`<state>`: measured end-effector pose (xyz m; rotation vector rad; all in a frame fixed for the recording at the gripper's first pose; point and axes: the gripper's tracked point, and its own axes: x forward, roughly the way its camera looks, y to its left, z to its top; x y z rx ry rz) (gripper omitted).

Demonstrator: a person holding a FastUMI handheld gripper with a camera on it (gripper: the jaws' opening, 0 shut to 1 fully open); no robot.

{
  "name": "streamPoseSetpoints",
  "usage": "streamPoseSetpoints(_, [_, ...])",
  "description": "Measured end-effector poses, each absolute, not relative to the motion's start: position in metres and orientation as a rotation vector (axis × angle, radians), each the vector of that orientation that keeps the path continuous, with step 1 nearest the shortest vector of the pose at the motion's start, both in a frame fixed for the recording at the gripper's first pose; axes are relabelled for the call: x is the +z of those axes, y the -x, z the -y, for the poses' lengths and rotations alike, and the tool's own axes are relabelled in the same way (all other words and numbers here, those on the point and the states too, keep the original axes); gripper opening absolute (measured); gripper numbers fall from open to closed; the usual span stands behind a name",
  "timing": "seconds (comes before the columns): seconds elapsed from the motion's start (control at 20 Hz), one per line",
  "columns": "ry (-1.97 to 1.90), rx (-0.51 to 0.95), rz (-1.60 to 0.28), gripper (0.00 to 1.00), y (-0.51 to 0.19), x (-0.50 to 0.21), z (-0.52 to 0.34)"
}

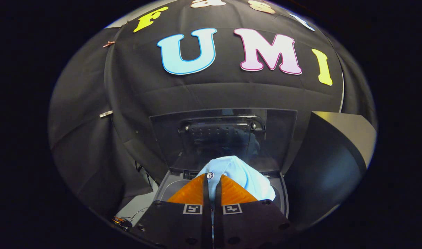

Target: Put the clothes into the washing machine and then close the washing machine lid.

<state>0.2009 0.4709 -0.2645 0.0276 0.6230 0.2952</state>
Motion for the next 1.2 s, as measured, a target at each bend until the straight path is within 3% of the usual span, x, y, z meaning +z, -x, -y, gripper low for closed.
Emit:
streamPoseSetpoints(0.65, [0.054, 0.211, -0.764, 0.1, -0.211, -0.377, -0.441])
streamPoseSetpoints(0.7, [0.045, 0.226, -0.802, 0.14, -0.205, -0.387, -0.444])
streamPoseSetpoints(0.75, [0.043, 0.225, -0.835, 0.26, -0.202, -0.395, -0.443])
streamPoseSetpoints(0.95, [0.071, 0.21, -0.894, 1.0, -0.191, -0.405, -0.44])
streamPoseSetpoints(1.2, [0.099, 0.24, -0.821, 1.0, -0.184, -0.365, -0.444])
